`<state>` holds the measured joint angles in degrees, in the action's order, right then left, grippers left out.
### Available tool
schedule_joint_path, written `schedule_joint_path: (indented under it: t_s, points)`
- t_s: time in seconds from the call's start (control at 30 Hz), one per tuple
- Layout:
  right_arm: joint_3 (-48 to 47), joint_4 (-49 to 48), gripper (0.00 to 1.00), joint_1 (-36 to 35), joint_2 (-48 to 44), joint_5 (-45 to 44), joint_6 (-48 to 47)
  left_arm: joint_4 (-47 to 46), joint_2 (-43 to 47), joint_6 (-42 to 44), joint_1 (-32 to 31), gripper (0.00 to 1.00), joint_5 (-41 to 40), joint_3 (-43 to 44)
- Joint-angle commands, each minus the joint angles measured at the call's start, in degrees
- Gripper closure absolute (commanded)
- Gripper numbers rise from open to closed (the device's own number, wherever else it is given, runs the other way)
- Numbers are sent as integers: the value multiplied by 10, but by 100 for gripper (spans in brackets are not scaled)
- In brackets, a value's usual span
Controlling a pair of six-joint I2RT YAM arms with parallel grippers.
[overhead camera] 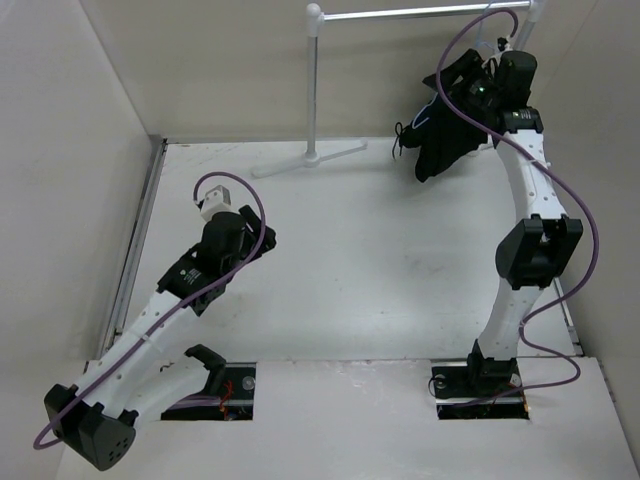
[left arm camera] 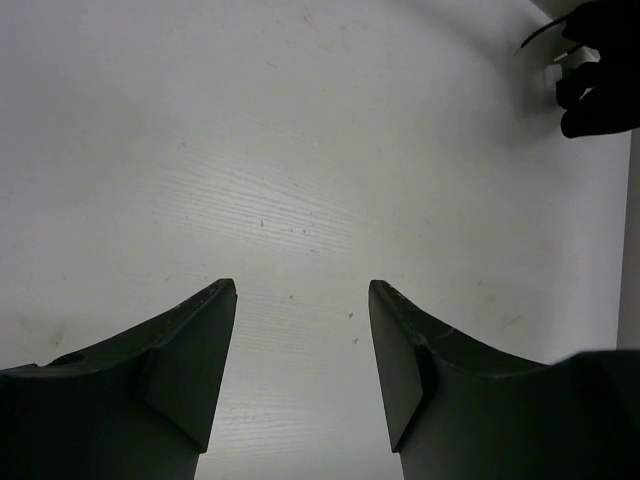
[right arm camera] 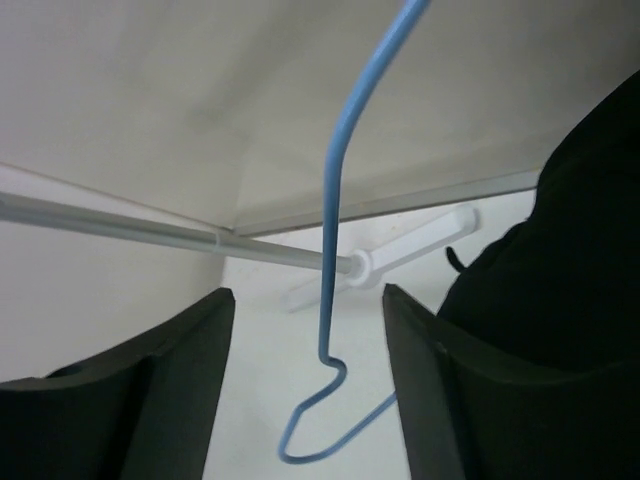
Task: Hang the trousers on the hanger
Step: Place the hanger at the clothesline, then reset both arms
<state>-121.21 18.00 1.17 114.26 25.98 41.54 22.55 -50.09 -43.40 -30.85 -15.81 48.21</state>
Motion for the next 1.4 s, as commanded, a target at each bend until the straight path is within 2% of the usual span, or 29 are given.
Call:
schedule_joint_path:
  t_s: [0.0, 0.2, 0.37, 0.4, 0.67, 0.83, 0.93, 1.13, 1.37]
  points:
    - [-4, -41, 23, 3, -44, -4, -8, -11, 16, -5, 11, 46, 1, -6]
    - [36, -38, 0, 7, -100, -19, -15, -9, 20, -2, 21, 46, 1, 0]
    - [162, -50, 0, 15, -205, -60, -22, -12, 18, 10, 23, 45, 3, 14]
    - [200, -56, 0, 16, -234, -77, -22, -15, 18, 13, 23, 0, 4, 15]
    - [553, -72, 0, 14, -483, -222, -4, -29, -11, 20, -1, 0, 20, 7]
    - [772, -14, 0, -9, -628, -297, 25, -34, -78, 14, -35, 0, 37, 1]
    - [852, 33, 0, -23, -703, -319, 35, -39, -127, 12, -67, 0, 44, 11]
    - [930, 111, 0, -19, -826, -350, 61, -48, -203, 18, -125, 0, 39, 43]
    - [919, 115, 0, -20, -801, -349, 57, -71, -251, 29, -163, 0, 45, 65]
